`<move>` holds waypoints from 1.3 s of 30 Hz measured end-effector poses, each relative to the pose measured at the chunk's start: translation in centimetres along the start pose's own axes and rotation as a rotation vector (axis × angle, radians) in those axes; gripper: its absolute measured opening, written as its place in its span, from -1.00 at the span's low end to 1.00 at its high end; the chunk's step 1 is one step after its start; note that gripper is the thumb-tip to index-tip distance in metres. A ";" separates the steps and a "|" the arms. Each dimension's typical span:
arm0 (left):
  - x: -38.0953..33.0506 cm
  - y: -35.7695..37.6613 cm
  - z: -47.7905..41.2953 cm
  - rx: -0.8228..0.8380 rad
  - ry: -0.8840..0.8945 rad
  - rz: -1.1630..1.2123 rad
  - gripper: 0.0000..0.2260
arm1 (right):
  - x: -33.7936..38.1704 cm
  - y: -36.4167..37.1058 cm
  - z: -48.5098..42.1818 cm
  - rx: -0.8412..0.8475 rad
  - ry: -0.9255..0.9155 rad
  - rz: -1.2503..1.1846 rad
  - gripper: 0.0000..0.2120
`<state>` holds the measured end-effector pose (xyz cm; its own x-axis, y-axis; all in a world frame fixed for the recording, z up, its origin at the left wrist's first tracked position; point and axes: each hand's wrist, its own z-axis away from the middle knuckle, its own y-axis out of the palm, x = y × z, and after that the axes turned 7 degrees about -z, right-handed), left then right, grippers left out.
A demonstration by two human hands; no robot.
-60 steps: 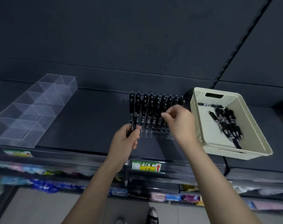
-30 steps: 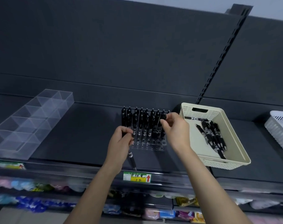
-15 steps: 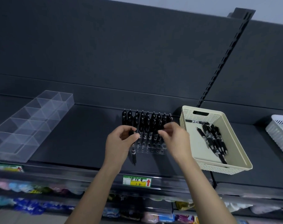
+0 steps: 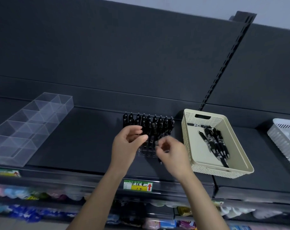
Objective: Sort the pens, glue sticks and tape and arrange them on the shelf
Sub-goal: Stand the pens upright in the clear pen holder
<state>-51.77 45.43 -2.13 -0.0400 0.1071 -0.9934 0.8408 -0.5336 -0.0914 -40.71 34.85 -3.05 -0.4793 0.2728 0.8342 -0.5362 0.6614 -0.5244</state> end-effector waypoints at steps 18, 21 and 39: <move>7.2 -1.2 -2.7 0.025 -0.151 -0.570 -0.89 | -1.8 -0.2 -3.5 -0.241 0.042 0.131 -0.92; 7.1 -1.3 -2.6 0.025 -0.124 -0.563 -0.84 | -2.2 0.0 -3.5 -0.216 0.047 0.185 -0.93; 7.4 -2.1 -2.0 -0.016 -0.120 -0.612 -0.65 | -3.1 0.4 -2.0 -0.124 0.127 0.220 -0.83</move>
<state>-52.75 49.05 -9.19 -0.5767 0.2938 -0.7623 0.6543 -0.3925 -0.6464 -38.03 35.68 -5.45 -0.4797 0.4995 0.7214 -0.3362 0.6548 -0.6769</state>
